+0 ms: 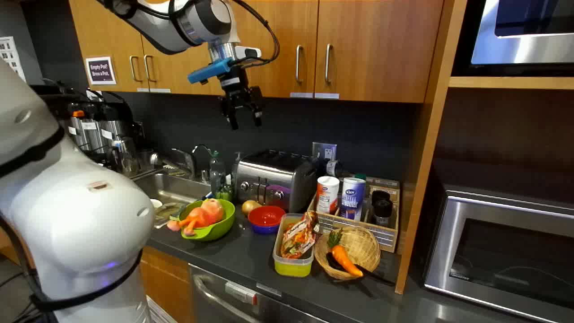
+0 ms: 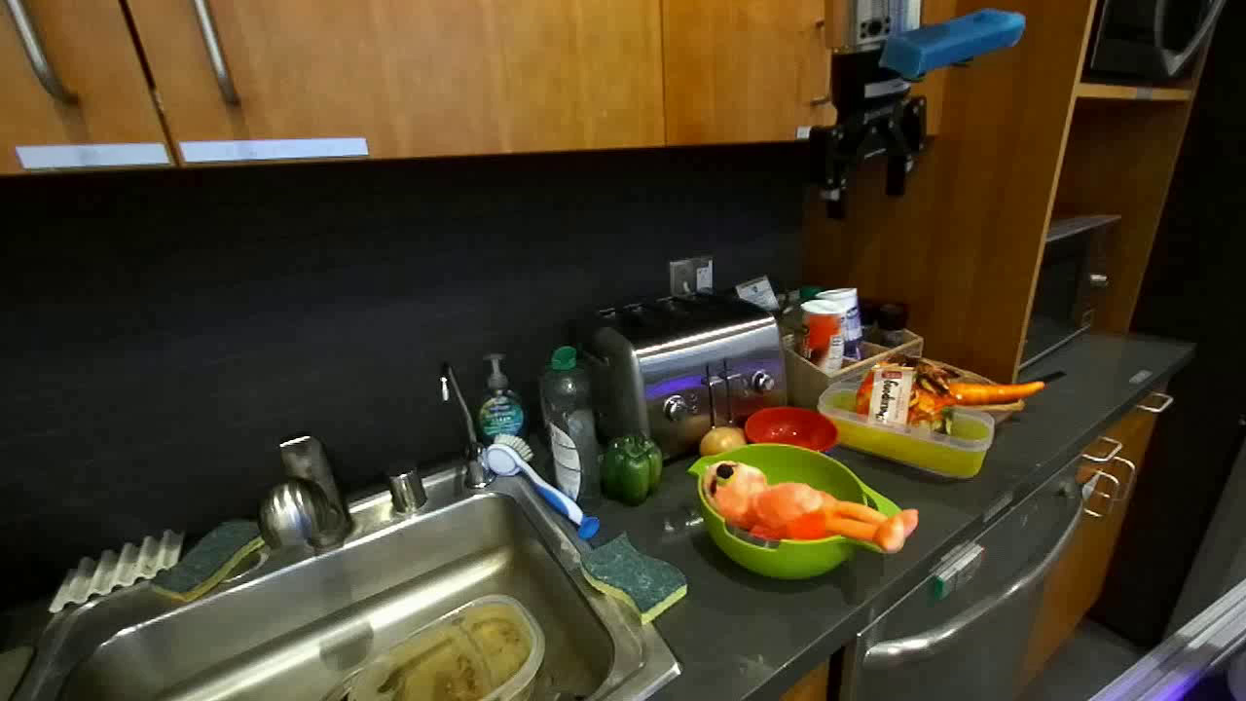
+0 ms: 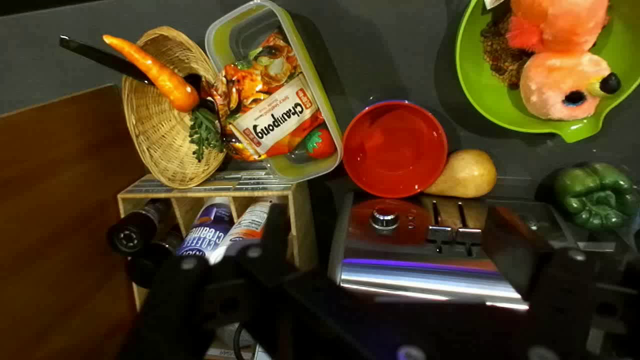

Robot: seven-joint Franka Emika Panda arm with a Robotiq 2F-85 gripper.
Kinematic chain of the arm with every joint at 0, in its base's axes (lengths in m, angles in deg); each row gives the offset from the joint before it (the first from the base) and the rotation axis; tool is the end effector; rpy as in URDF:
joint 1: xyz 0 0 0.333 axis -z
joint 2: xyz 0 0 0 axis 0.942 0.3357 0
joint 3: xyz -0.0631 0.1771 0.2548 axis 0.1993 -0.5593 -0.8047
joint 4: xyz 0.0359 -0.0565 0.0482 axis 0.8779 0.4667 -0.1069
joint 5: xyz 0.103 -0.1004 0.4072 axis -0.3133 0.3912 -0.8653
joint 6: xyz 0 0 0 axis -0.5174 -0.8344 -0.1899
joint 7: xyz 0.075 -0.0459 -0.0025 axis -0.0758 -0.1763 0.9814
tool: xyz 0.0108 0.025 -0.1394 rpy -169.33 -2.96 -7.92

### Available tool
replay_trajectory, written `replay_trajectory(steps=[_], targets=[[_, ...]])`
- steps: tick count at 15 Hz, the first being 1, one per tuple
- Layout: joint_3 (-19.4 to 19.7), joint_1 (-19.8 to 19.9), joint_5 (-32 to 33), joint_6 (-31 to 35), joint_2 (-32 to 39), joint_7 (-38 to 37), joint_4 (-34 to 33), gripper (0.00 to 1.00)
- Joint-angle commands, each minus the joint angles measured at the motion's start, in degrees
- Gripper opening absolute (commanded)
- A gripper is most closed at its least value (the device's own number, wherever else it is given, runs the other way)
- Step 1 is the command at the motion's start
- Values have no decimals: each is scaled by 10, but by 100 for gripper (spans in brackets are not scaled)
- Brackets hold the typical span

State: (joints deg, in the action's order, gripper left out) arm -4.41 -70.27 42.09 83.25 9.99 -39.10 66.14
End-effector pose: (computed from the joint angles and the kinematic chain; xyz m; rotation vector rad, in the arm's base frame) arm 0.4520 0.1094 0.4826 2.9208 0.0159 0.1781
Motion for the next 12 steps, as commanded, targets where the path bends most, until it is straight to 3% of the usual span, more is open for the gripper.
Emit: replay_trajectory(steps=[1, 12], targets=[[14, -17, 7, -2, 2, -6, -1, 100], [17, -21, -4, 7, 8, 1, -1, 100]])
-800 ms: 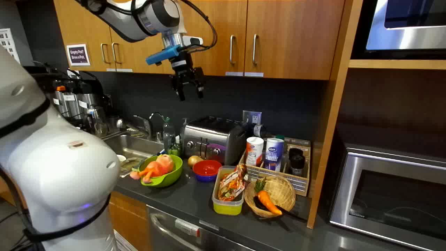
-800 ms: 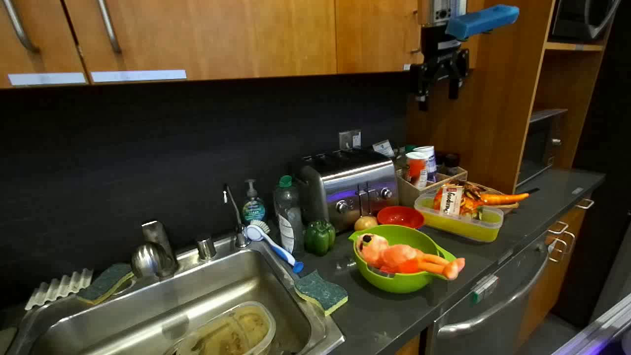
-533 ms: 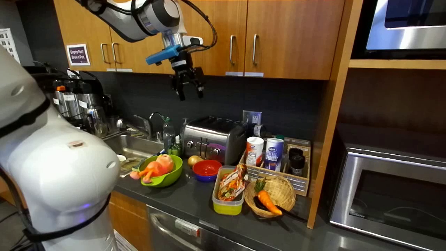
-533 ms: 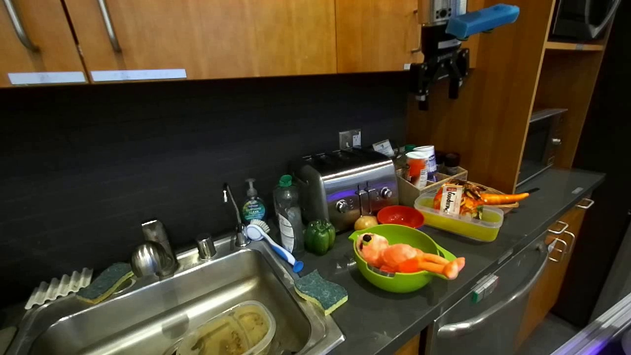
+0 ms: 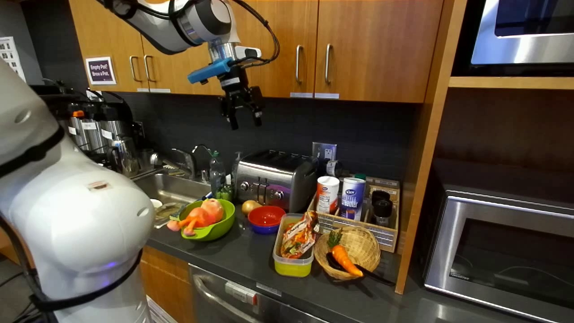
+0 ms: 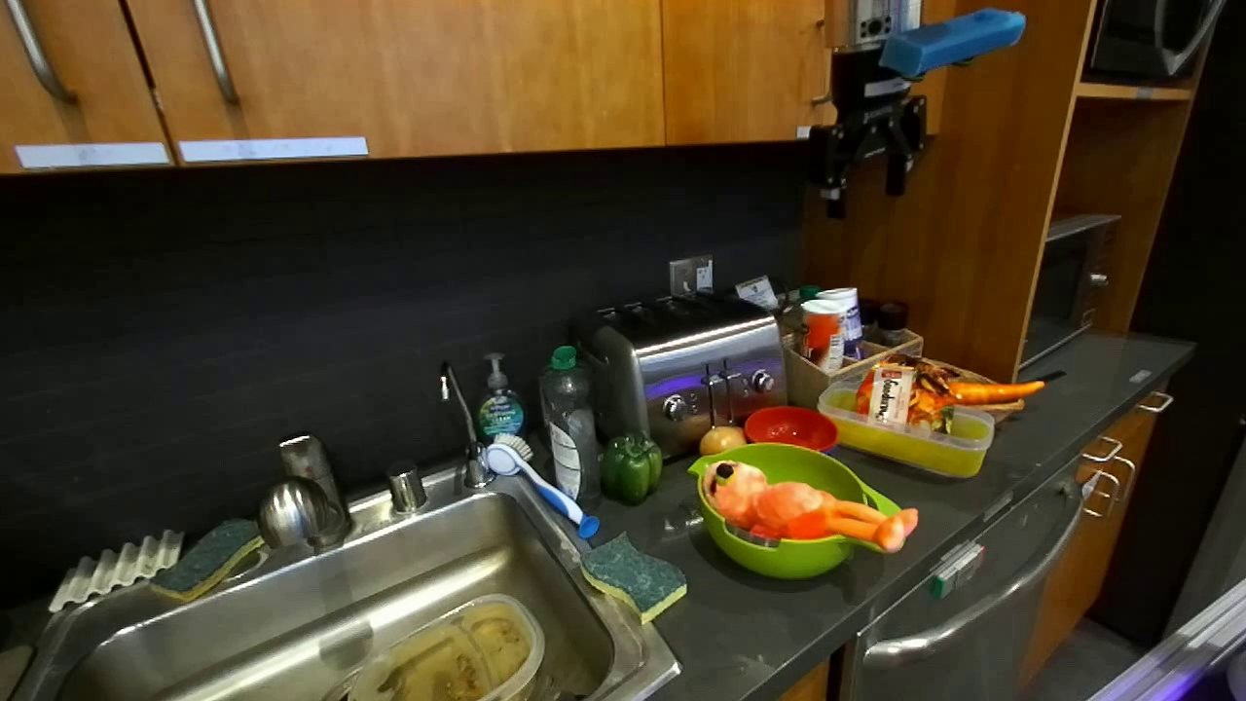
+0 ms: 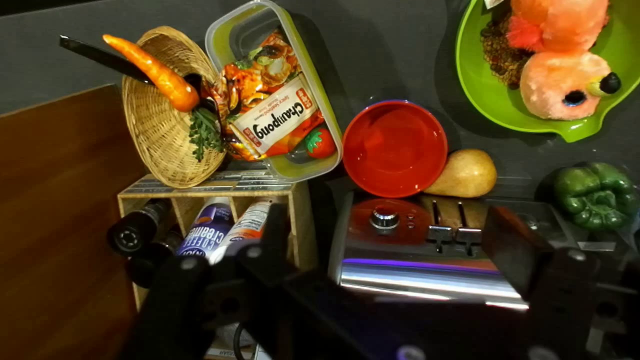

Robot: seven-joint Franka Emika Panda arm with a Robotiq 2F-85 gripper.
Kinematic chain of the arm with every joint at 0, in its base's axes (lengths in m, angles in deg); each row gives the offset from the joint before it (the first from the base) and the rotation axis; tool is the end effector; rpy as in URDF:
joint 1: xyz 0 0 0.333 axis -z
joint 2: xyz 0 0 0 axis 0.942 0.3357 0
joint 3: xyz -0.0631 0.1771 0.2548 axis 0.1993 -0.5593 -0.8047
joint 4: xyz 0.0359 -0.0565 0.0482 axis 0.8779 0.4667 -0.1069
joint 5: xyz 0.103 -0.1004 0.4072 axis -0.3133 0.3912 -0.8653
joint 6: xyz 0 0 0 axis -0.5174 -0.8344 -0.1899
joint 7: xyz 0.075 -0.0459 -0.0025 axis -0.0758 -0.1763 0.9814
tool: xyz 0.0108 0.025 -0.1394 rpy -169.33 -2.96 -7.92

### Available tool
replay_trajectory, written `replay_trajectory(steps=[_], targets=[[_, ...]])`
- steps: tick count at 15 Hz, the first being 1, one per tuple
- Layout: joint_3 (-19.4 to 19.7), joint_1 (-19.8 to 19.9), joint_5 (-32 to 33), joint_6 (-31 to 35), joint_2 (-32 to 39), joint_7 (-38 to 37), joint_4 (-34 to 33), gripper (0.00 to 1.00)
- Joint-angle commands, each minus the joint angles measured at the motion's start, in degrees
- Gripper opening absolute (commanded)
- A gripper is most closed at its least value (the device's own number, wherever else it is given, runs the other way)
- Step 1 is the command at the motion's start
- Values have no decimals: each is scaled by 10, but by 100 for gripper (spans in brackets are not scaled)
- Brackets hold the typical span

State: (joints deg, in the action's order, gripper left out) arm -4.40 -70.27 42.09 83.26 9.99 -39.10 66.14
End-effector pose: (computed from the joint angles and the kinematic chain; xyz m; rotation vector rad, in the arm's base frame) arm 0.4520 0.1093 0.4826 2.9210 0.0157 0.1783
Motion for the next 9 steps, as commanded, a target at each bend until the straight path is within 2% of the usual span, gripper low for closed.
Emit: replay_trajectory(steps=[1, 9], targets=[[21, -30, -19, 22, 14, 13, 1, 100], [36, -134, -204, 127, 72, 158, 51, 100]])
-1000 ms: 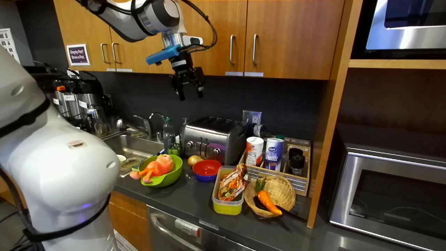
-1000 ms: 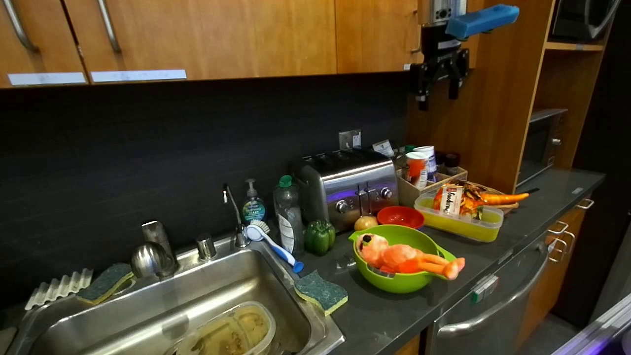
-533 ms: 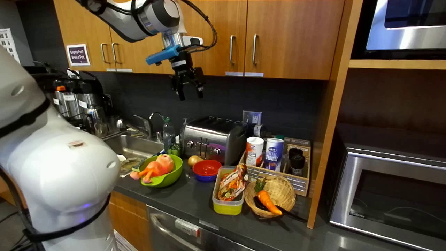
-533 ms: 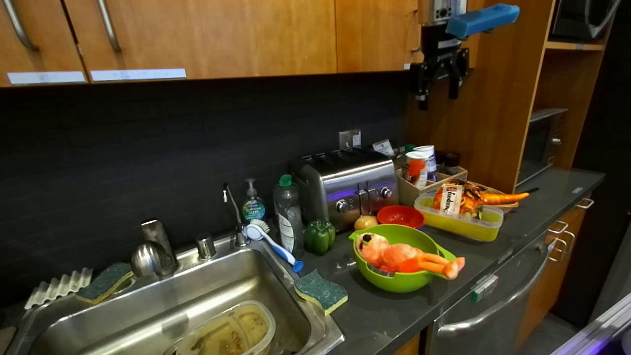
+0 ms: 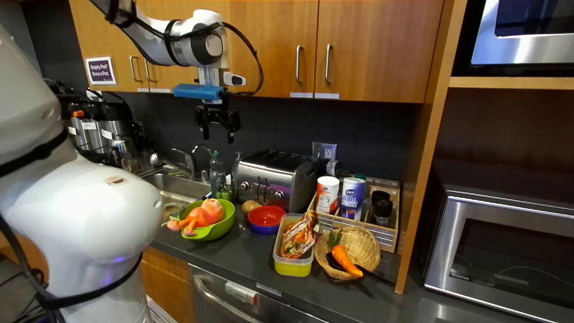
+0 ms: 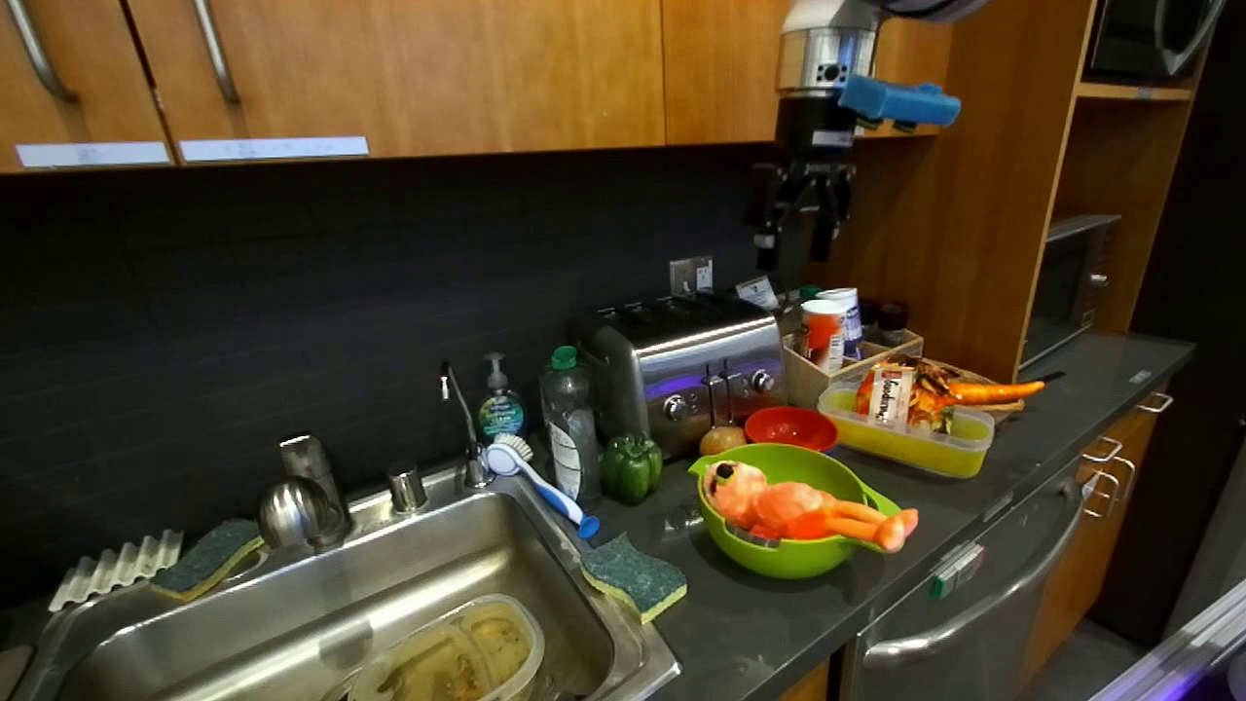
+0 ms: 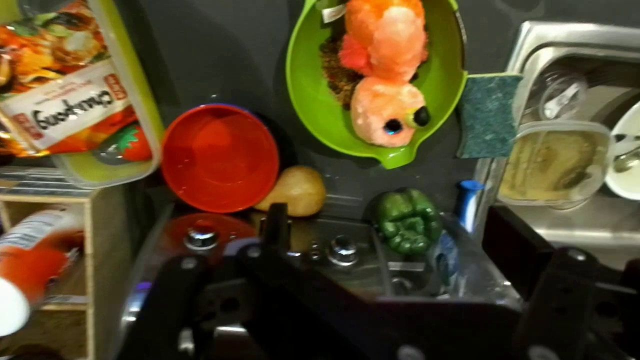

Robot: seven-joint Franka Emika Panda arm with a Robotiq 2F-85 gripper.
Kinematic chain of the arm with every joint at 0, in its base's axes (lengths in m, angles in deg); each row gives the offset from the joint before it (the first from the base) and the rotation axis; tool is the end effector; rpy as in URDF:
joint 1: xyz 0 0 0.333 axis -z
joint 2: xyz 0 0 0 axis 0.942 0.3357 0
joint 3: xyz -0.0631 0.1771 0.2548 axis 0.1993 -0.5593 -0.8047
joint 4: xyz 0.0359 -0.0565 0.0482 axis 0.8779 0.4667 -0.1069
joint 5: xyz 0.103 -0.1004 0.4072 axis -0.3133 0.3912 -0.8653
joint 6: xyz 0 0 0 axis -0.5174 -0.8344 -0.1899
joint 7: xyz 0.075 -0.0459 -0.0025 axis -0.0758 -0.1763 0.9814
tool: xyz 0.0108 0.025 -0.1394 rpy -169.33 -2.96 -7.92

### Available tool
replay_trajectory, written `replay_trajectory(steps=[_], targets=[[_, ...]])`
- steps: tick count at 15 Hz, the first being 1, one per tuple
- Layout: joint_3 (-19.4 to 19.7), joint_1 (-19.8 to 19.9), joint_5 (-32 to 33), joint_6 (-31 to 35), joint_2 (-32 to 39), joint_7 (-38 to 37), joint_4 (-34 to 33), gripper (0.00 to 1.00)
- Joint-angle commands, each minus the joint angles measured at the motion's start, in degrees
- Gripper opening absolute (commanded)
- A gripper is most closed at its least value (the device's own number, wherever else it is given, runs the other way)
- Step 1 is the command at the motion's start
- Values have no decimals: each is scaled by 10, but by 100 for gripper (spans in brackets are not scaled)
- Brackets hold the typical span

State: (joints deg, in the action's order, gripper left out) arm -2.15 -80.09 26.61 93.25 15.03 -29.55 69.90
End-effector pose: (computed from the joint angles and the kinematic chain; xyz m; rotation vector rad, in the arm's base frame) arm 0.4451 0.1940 0.4242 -3.0551 -0.3325 -0.1272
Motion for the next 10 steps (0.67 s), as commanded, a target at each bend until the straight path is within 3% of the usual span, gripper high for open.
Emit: replay_trajectory(steps=[1, 5, 10], targets=[[12, -44, -64, 27, 32, 79, 15, 100], [11, -54, -95, -5, 70, 104, 17, 100], [15, -40, -85, -34, 109, 102, 11, 100]])
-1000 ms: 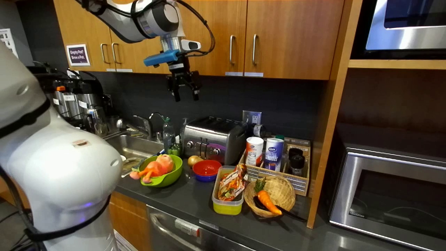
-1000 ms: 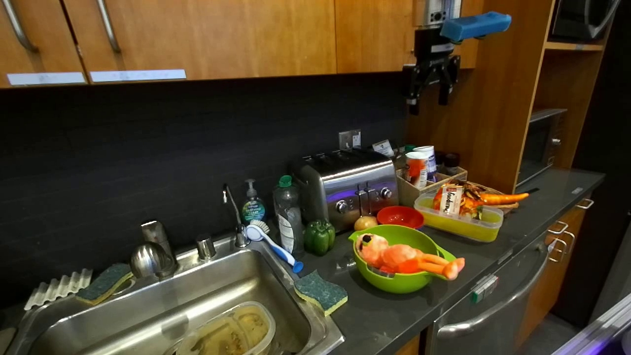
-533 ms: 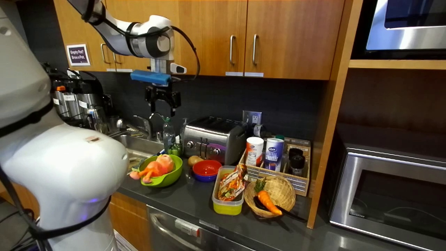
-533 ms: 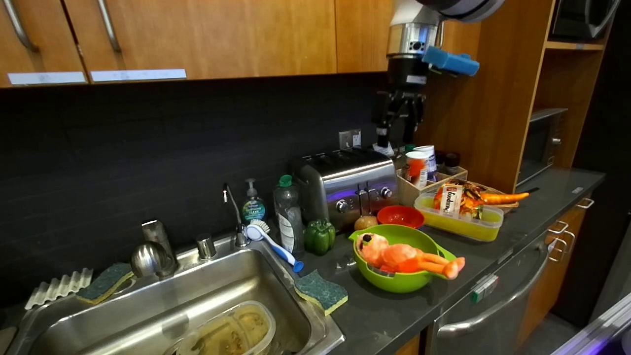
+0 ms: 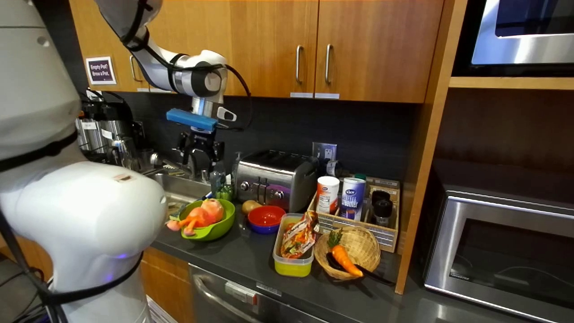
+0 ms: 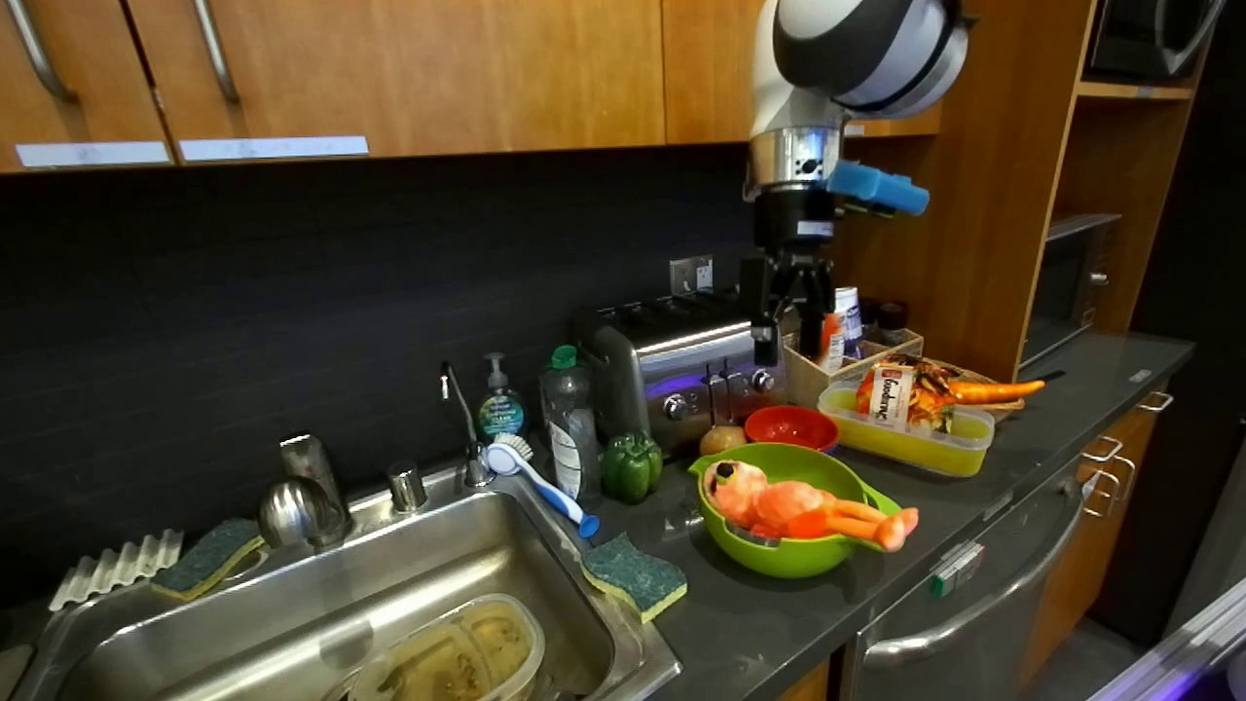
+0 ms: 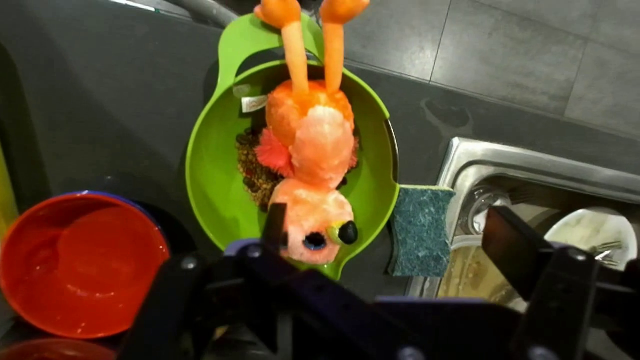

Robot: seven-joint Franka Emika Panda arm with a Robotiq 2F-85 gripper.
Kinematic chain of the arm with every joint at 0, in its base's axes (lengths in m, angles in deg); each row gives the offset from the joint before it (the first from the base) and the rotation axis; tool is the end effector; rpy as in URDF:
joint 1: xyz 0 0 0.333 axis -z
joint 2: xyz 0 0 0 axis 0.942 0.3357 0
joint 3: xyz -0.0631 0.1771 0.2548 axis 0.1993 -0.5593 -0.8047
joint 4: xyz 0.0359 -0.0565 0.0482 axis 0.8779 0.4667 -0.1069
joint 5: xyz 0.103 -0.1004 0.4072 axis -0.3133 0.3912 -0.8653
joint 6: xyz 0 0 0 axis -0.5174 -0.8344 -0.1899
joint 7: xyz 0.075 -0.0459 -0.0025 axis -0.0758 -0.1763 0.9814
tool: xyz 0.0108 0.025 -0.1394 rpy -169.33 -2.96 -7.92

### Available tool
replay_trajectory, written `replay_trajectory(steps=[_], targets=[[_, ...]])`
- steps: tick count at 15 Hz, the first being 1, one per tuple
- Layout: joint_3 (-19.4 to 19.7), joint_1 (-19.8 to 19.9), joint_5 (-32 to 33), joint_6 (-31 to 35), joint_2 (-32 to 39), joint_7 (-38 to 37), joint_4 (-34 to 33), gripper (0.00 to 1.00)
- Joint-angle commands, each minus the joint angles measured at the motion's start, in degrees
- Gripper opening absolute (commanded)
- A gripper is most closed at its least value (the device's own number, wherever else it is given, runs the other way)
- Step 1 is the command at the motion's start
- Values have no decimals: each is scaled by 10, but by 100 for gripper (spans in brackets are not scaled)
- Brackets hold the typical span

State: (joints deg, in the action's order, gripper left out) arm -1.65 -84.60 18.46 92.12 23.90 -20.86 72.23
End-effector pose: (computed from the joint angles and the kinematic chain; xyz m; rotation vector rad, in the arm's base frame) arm 0.4207 0.2303 0.3314 -2.9197 -0.5243 0.2232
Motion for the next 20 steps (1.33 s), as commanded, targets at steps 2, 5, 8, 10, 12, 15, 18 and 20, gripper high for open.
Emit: replay_trajectory(steps=[2, 5, 8, 10, 12, 15, 18, 20], targets=[[17, 9, -5, -23, 43, 39, -23, 100], [24, 15, 3, -26, 74, 80, -43, 100], [22, 18, 6, -30, 110, 102, -71, 100], [18, 19, 4, -38, 126, 106, -82, 100], [16, 19, 4, -40, 143, 107, -91, 100], [11, 20, 0, -27, 164, 105, -95, 100], [9, 21, 4, -24, 157, 96, -84, 100], [6, 20, 6, -24, 161, 90, -88, 100]])
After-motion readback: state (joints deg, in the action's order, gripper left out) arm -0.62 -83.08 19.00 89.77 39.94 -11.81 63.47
